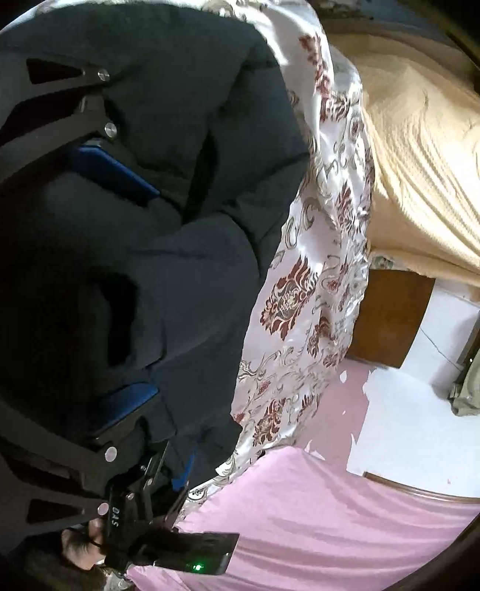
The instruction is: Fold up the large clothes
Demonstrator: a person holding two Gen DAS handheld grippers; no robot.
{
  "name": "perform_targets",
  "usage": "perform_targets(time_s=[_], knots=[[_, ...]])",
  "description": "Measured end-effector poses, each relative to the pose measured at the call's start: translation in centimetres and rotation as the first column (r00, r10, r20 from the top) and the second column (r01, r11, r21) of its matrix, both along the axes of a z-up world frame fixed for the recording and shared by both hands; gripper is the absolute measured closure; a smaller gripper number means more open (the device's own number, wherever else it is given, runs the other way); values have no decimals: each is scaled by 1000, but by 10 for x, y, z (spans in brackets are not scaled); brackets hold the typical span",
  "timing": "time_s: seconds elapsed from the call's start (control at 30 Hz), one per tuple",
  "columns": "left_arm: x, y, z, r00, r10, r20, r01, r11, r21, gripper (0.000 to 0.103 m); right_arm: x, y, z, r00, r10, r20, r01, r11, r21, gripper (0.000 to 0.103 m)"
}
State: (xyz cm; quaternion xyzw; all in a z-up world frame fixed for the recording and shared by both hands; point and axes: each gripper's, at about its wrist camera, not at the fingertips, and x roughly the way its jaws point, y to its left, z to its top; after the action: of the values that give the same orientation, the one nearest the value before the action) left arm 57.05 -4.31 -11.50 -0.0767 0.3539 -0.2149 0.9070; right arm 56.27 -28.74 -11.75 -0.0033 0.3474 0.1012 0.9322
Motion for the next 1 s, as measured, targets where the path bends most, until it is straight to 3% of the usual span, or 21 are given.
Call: perform_targets(time_s=[0.13, 0.3, 0.47, 1.0], knots=[[-18, -7, 18, 1000, -19, -11, 20, 996, 87, 3, -24, 6, 16, 1000, 28, 10, -28, 999, -42, 13], [-48, 0, 40, 997, 63, -49, -58, 993, 98, 2, -54, 11, 40, 999, 41, 12, -40, 996, -74, 9], [-95, 8, 66, 993, 118, -7, -116, 986, 115, 0, -91, 12, 66, 998, 61, 26, -59, 996, -66, 2], [-228, 20, 142, 977, 180, 116, -193, 974, 115, 0, -221, -1, 139, 991, -3, 134, 3, 1000, 1, 2]])
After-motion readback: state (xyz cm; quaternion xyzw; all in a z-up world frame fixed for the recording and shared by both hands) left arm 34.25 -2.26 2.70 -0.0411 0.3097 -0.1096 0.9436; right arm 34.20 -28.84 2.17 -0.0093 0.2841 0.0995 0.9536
